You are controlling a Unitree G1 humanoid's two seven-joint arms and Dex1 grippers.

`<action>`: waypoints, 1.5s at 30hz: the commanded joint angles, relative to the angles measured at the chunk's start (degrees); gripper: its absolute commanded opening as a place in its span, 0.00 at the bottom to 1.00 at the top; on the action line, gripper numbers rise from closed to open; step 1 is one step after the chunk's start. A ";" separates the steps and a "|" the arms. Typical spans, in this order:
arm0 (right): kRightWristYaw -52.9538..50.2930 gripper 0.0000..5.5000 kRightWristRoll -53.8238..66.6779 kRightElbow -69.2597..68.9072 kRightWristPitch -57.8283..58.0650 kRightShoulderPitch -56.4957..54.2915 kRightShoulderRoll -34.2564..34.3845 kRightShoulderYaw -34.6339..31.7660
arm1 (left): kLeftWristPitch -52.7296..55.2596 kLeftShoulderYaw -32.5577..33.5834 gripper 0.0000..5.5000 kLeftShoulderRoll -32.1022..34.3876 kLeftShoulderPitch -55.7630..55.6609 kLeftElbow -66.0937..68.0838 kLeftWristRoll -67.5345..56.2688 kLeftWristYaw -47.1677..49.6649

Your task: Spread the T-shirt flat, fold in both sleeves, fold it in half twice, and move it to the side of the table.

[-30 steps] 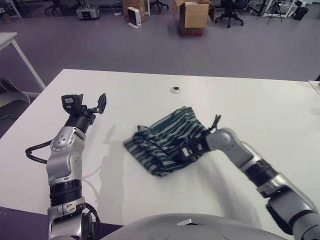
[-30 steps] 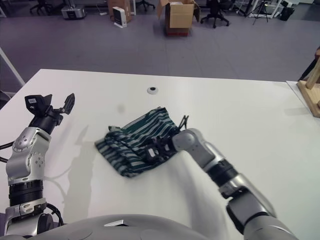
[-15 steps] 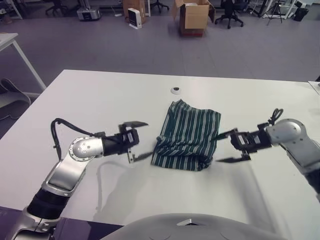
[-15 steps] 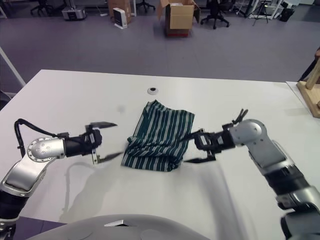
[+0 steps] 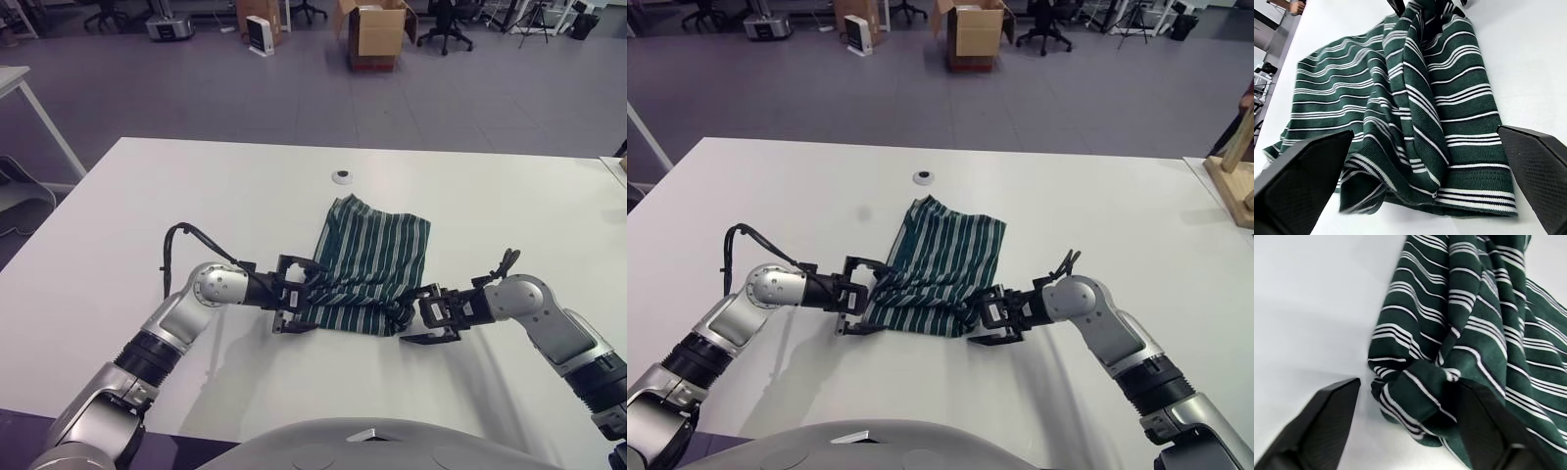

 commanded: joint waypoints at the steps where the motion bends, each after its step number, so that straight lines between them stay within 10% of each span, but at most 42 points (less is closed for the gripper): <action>1: -0.36 0.45 0.08 -1.17 -0.22 0.23 -0.72 -1.42 | -2.26 -1.42 0.98 -0.53 -2.08 4.67 1.85 -1.12; 13: -2.53 0.06 -2.03 -1.03 0.73 1.25 0.61 -1.01 | -2.19 -3.18 0.57 3.70 -0.66 8.79 2.55 -7.53; 32: 2.53 0.06 7.77 -5.69 3.87 3.30 -0.66 -3.23 | 3.78 -3.94 0.05 2.60 -1.58 9.16 -0.68 -10.37; 40: 17.55 0.06 36.22 -20.15 32.38 9.65 -16.64 -15.86 | 44.60 11.43 0.04 20.33 5.31 -34.07 -37.02 -19.05; 45: 22.49 0.06 51.16 -19.11 45.15 5.27 -20.05 -23.26 | 65.13 12.49 0.04 17.50 -1.99 -43.89 -55.15 -12.16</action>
